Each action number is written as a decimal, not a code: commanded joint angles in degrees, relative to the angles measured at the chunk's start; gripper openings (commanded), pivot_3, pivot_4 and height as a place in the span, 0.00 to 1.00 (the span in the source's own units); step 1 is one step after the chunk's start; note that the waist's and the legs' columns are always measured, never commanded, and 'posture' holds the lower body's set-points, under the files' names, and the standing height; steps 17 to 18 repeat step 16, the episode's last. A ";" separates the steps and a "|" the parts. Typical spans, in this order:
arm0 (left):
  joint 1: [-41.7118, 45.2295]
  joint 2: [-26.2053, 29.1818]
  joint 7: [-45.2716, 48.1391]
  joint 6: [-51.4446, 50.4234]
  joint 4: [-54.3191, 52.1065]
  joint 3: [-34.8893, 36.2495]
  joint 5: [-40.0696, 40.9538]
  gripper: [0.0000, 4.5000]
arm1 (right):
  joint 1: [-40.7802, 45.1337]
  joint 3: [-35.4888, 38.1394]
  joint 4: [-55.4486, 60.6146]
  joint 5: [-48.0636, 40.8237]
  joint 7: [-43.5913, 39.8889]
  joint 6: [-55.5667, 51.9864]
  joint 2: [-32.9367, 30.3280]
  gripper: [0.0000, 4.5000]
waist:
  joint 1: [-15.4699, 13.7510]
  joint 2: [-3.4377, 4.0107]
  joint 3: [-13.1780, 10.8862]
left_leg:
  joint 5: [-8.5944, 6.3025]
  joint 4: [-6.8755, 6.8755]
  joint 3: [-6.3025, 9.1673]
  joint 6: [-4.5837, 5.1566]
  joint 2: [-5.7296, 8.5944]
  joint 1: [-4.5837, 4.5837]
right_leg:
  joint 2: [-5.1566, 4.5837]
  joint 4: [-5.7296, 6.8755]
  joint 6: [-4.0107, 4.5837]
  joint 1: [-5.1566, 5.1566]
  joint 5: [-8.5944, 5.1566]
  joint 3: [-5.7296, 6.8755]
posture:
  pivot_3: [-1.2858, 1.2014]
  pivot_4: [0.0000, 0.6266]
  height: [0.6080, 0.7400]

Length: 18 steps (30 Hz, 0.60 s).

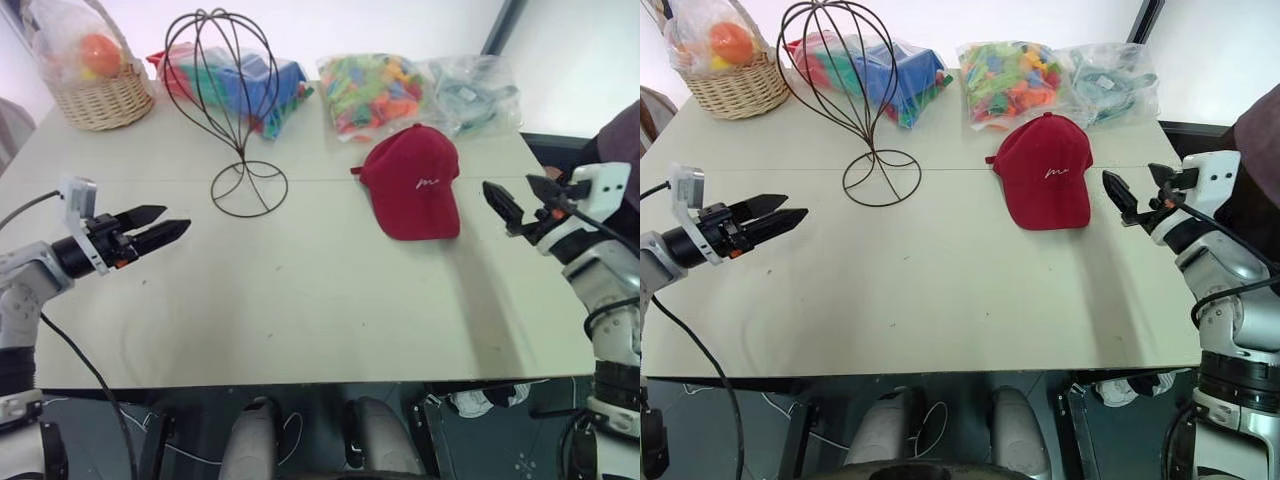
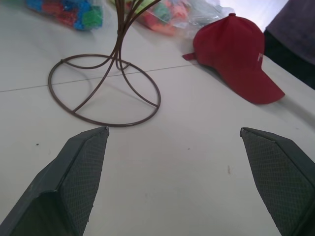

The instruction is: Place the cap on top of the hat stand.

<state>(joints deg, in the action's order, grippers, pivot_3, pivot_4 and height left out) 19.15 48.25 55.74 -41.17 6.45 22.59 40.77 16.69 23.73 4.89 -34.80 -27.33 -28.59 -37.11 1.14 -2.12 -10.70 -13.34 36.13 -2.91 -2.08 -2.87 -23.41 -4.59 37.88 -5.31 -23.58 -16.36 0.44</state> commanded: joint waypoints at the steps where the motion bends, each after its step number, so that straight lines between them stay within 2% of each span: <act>1: -0.69 2.28 -0.24 -0.45 -2.68 2.88 0.67 1.00 | 0.65 0.43 2.90 -1.30 -2.48 -0.89 -1.55 0.97 | 0.06 0.00 0.00 | 0.00 0.00 0.00 0.00 0.00 0.01 | 0.00 0.00 0.00 0.00 0.00 0.00 | 0.52 0.24 1.00; 9: -4.01 2.82 -0.56 0.08 -4.69 4.42 0.21 1.00 | 2.26 0.47 -0.46 1.71 -3.74 1.06 -1.77 0.97 | -0.21 0.01 0.00 | 0.00 0.00 0.01 0.00 0.01 0.00 | -0.01 0.00 0.00 0.01 0.00 0.00 | 0.52 0.24 1.00; 18: -8.68 1.16 -1.68 -0.60 -8.40 7.07 2.01 1.00 | -0.20 2.77 2.62 -1.26 -3.66 -2.30 -1.07 0.97 | -0.24 0.01 0.00 | 0.00 0.00 0.00 0.00 0.00 0.00 | -0.02 -0.01 0.00 0.01 0.00 0.00 | 0.52 0.24 1.00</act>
